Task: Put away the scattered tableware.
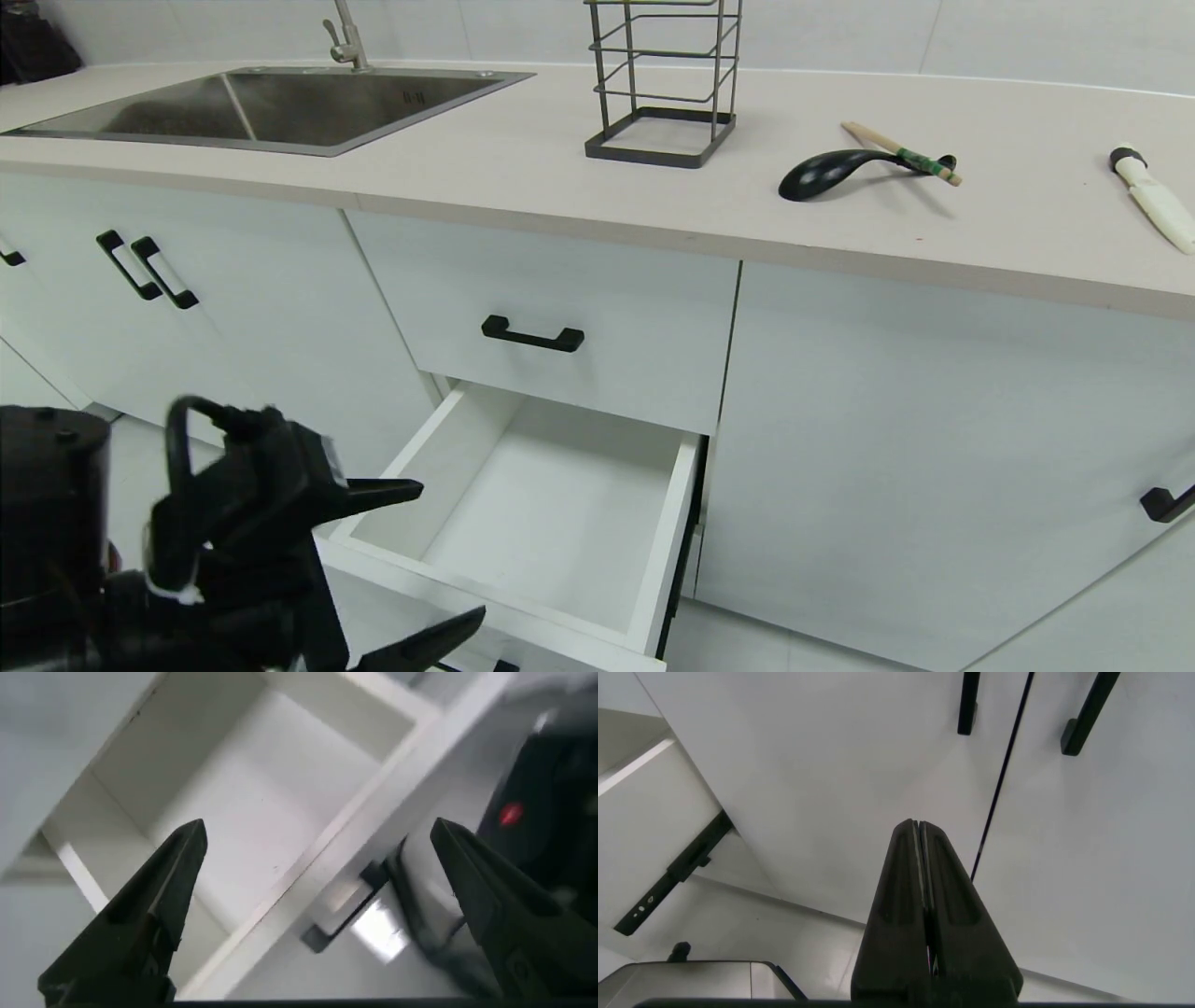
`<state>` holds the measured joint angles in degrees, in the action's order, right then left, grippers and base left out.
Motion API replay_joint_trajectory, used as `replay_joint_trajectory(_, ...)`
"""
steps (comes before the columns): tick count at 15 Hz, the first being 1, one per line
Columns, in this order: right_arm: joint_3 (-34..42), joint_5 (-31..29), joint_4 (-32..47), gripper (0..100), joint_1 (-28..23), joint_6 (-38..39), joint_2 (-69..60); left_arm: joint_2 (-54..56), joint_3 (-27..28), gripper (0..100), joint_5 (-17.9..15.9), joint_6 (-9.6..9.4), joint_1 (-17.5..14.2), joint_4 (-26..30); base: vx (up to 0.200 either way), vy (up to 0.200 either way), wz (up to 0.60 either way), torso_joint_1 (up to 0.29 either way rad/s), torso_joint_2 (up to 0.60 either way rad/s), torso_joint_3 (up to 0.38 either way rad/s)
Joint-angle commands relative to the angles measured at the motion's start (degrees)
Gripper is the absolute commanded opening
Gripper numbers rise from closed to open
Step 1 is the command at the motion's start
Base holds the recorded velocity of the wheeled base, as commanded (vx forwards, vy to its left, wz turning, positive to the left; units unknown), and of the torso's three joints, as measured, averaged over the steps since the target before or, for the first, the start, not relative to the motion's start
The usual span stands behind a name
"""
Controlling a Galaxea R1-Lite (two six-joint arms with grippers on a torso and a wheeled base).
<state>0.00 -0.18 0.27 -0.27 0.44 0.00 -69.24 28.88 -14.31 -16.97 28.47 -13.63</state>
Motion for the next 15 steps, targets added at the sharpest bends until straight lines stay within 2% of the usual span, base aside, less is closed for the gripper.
replay_joint_trajectory(1,-0.1,0.0,0.0,0,0.0,0.0,0.0,3.3,2.4,100,0.0,16.53,-2.4,-1.9,0.000,0.000,0.00,0.000,0.00,0.000)
replay_joint_trajectory(2,0.0,0.0,0.0,0,0.0,0.0,0.0,3.3,0.6,100,-0.5,20.05,-4.0,-5.3,0.000,0.000,0.00,0.000,0.00,0.000)
replay_joint_trajectory(3,0.0,0.0,0.0,0,0.0,0.0,0.0,3.4,-2.2,100,-2.3,20.75,-6.0,-10.2,0.000,0.000,0.00,0.000,0.00,0.000)
replay_joint_trajectory(4,0.0,0.0,0.0,0,0.0,0.0,0.0,3.5,-5.4,100,-4.1,20.22,-7.8,-16.1,0.000,0.000,0.00,0.000,0.00,0.000)
replay_joint_trajectory(5,0.0,0.0,0.0,0,0.0,0.0,0.0,4.0,-12.3,100,-4.5,17.23,-9.4,-27.7,0.000,0.000,0.00,0.000,0.00,0.000)
replay_joint_trajectory(6,-0.1,0.0,0.0,0,0.0,0.0,0.0,4.6,-15.3,100,-4.5,15.21,-9.9,-32.2,0.000,0.000,0.00,0.000,0.00,0.000)
replay_joint_trajectory(7,0.0,0.0,0.0,0,0.0,0.0,0.1,7.7,-23.2,100,-4.8,10.03,-11.2,-42.2,0.000,0.000,0.00,0.000,0.00,0.000)
replay_joint_trajectory(8,0.0,0.0,0.0,0,0.0,-0.4,0.0,9.7,-25.5,100,-4.8,8.97,-11.2,-44.4,0.000,0.000,0.00,0.000,0.00,0.000)
replay_joint_trajectory(9,-0.1,0.1,0.0,0,0.0,-0.3,0.0,16.3,-27.6,100,-4.8,8.44,-11.2,-44.4,0.000,0.000,0.00,0.000,0.00,0.000)
replay_joint_trajectory(11,0.0,0.1,0.0,0,0.0,-0.4,0.0,27.8,-28.0,100,-4.7,8.53,-11.8,-39.5,0.000,0.000,0.00,0.000,0.00,0.000)
replay_joint_trajectory(13,0.0,0.1,0.0,0,0.0,-0.4,0.1,43.1,-27.1,100,-3.6,8.71,-12.2,-27.9,0.000,0.000,0.00,0.000,0.00,0.000)
replay_joint_trajectory(15,-0.1,0.3,0.0,0,0.0,-0.4,0.1,56.9,-24.2,100,0.9,8.80,-12.4,-10.1,0.000,0.000,0.00,0.000,0.00,0.000)
